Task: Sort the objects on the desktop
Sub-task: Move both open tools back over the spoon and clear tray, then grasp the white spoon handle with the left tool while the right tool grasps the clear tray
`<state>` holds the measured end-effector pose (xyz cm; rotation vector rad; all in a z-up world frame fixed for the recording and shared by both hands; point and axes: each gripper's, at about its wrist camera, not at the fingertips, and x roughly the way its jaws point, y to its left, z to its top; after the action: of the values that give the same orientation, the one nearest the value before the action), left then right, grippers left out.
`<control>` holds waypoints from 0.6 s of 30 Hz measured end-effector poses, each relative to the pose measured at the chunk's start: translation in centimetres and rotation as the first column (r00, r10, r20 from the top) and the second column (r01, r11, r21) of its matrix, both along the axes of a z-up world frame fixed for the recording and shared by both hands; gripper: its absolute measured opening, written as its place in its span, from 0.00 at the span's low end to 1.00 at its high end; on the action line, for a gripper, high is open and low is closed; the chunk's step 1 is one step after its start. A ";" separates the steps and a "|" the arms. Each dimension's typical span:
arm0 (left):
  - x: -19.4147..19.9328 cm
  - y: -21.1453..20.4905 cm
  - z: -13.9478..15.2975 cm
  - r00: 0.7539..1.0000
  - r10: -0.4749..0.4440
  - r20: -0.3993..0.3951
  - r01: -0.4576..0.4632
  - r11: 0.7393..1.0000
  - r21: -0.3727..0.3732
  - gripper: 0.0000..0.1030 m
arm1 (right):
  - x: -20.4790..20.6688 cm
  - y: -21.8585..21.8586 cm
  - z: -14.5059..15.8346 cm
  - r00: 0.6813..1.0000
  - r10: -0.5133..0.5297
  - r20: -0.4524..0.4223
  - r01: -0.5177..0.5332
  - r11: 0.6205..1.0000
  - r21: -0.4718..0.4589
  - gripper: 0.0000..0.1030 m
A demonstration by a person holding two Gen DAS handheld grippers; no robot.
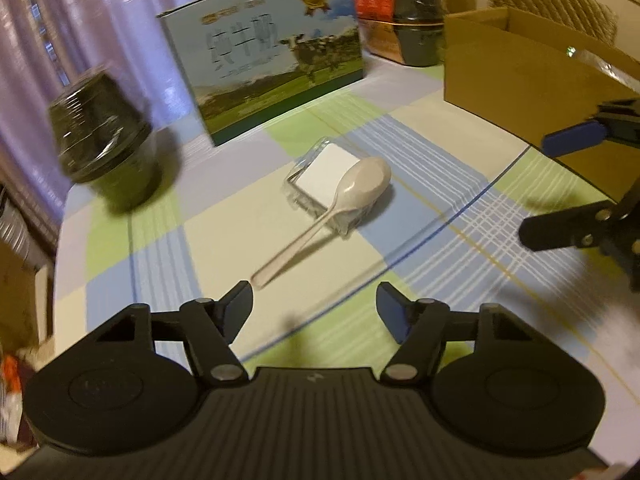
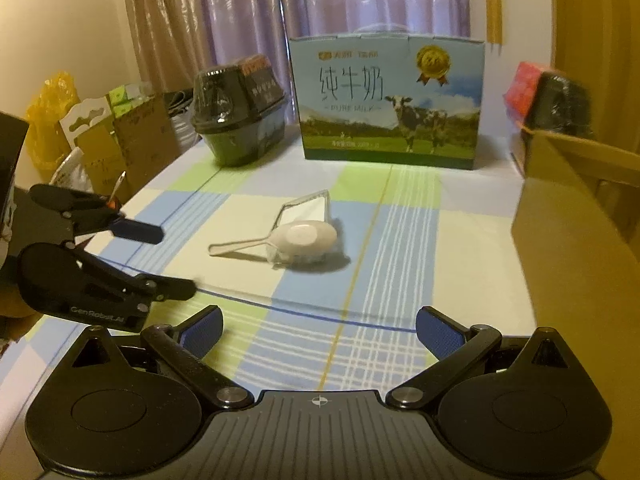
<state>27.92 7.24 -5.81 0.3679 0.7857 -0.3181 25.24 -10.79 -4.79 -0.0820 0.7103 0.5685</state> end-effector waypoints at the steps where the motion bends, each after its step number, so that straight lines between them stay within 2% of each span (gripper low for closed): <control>1: 0.5 -0.2 -0.3 1.000 -0.019 0.004 0.019 1.000 0.007 0.59 | 0.5 0.2 -0.4 1.000 0.001 -0.002 -0.001 1.000 -0.006 0.98; 4: 1.9 -0.6 -1.0 0.998 -0.055 0.019 0.055 0.998 0.013 0.55 | 1.5 0.6 -1.4 1.000 0.003 -0.009 -0.003 1.000 -0.013 0.95; 9: 4.2 -1.2 -2.3 0.995 -0.091 0.035 0.089 0.994 0.057 0.37 | 2.6 1.0 -2.7 1.000 -0.002 -0.020 0.001 1.000 -0.021 0.91; 15: 5.4 -2.3 -3.8 0.981 -0.184 0.056 0.176 0.977 0.122 0.32 | 3.5 1.3 -4.0 0.999 -0.005 -0.033 0.004 1.000 -0.027 0.90; 17: 5.4 -2.6 -4.2 0.976 -0.207 0.061 0.197 0.970 0.140 0.15 | 3.7 1.3 -4.4 0.999 -0.010 -0.039 0.009 1.000 -0.028 0.90; 18: 5.4 -2.7 -4.4 0.974 -0.216 0.065 0.204 0.967 0.154 0.13 | 3.7 1.3 -4.5 0.999 -0.010 -0.041 0.009 1.000 -0.027 0.90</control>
<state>33.37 4.51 -10.17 0.6015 0.6931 -0.4430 28.97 -9.51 -9.31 -0.0923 0.7583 0.5527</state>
